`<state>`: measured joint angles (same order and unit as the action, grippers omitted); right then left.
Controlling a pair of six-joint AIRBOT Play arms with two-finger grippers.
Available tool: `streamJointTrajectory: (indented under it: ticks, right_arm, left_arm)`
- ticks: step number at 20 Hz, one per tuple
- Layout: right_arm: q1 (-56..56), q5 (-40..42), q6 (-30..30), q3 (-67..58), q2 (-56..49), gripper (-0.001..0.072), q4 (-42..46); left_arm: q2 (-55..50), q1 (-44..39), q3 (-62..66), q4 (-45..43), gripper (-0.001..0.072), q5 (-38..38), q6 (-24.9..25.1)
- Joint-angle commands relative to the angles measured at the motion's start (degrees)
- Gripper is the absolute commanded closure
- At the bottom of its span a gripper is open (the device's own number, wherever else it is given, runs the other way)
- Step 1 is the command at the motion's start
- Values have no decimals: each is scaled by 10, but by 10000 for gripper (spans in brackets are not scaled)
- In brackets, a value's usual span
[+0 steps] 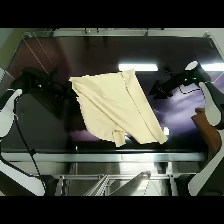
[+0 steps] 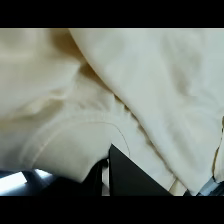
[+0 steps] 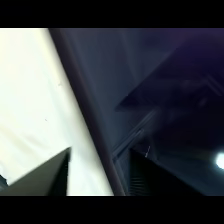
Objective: Fold the shirts.
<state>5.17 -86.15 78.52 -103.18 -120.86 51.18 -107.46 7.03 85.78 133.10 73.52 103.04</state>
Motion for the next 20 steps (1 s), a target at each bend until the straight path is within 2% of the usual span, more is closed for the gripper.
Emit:
streamJointTrajectory:
  ticks: [1, 2, 3, 5, 8, 11, 14, 18, 20]
  right_arm:
    - [-41, -20, -8, 1, -13, 491, 4]
    - [-53, -23, -9, 2, -13, 557, 4]
    - [-63, -23, -14, 2, -13, 699, 1]
    - [-76, -34, -23, 2, -13, 694, -7]
    - [-78, -46, -18, 23, -2, 696, -9]
    - [-78, -26, -33, 116, 43, 696, -9]
    - [-78, 28, -66, 244, 108, 696, -9]
    - [-64, 58, -83, 345, 184, 696, -9]
    - [-49, 66, -67, 359, 206, 681, -10]
  left_arm:
    - [0, 22, 2, -1, 689, -9, 1]
    - [0, 28, 2, 0, 689, -15, 7]
    - [0, 33, 3, 0, 689, -16, 14]
    - [-2, 38, 9, -2, 689, -11, 28]
    - [-46, 35, 94, -2, 689, 70, 35]
    - [-101, 19, 193, -31, 689, 151, 34]
    - [-136, 1, 239, -65, 689, 238, 35]
    - [-130, -4, 217, -58, 688, 261, 35]
    - [-118, -2, 193, -56, 689, 259, 34]
